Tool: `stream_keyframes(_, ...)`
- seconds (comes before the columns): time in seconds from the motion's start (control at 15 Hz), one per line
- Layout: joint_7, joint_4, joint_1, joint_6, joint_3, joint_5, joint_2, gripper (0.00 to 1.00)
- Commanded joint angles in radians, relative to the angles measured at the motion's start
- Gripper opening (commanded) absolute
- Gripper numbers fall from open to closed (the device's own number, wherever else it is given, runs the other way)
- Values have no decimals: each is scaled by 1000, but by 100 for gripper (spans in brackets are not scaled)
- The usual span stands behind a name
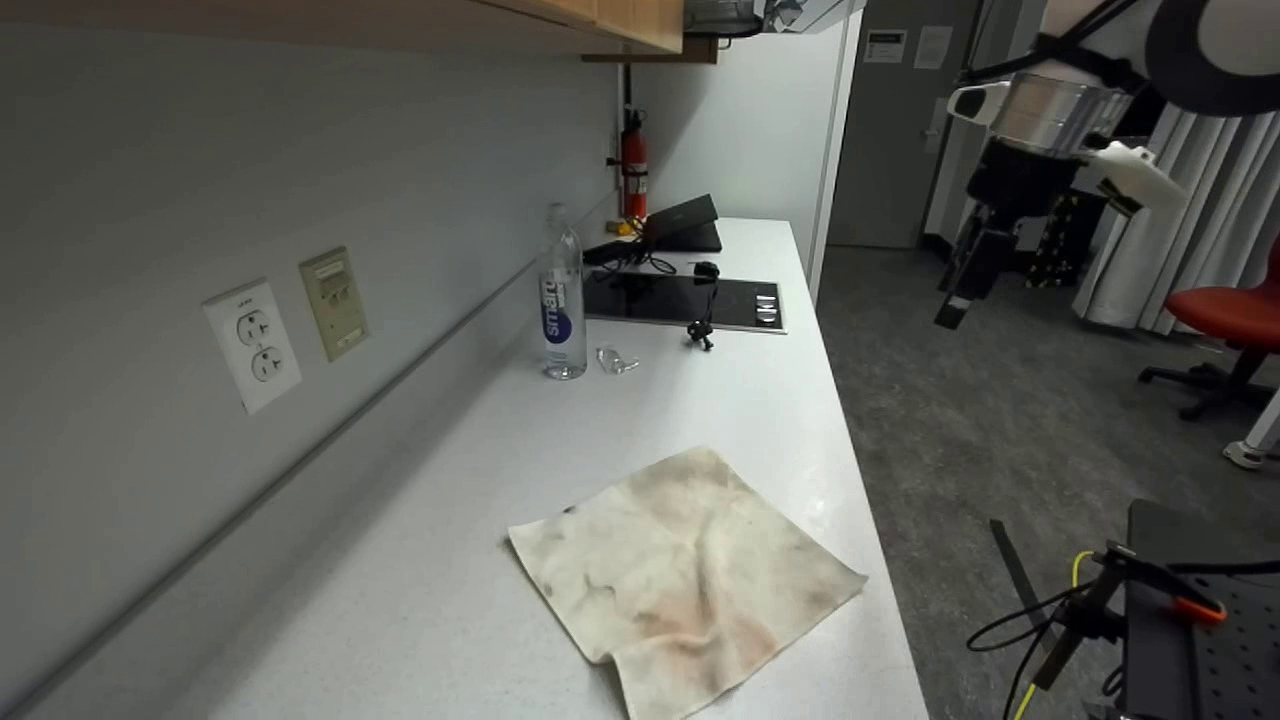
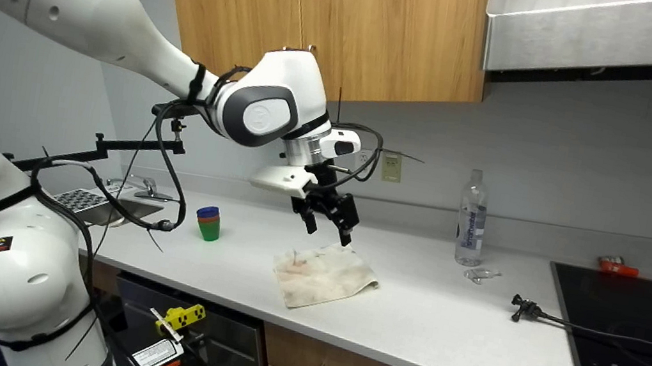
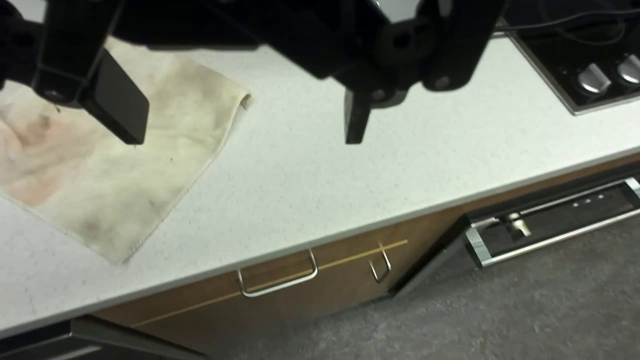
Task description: Fold the towel
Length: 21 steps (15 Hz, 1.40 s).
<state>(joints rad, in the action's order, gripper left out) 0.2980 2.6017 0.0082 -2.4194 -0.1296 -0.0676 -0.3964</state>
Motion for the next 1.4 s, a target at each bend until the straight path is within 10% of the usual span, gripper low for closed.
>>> stream_keyframes(0.0,111,-116,82,-93,-33,164,184,100)
stream_keyframes(0.27,268,-207,120,-74,-19,412,324,100)
stream_keyframes(0.67,234,-185,71,-90,22,370,319,100)
stream_keyframes(1.33,450,-353,29,-101,78,729,556,100)
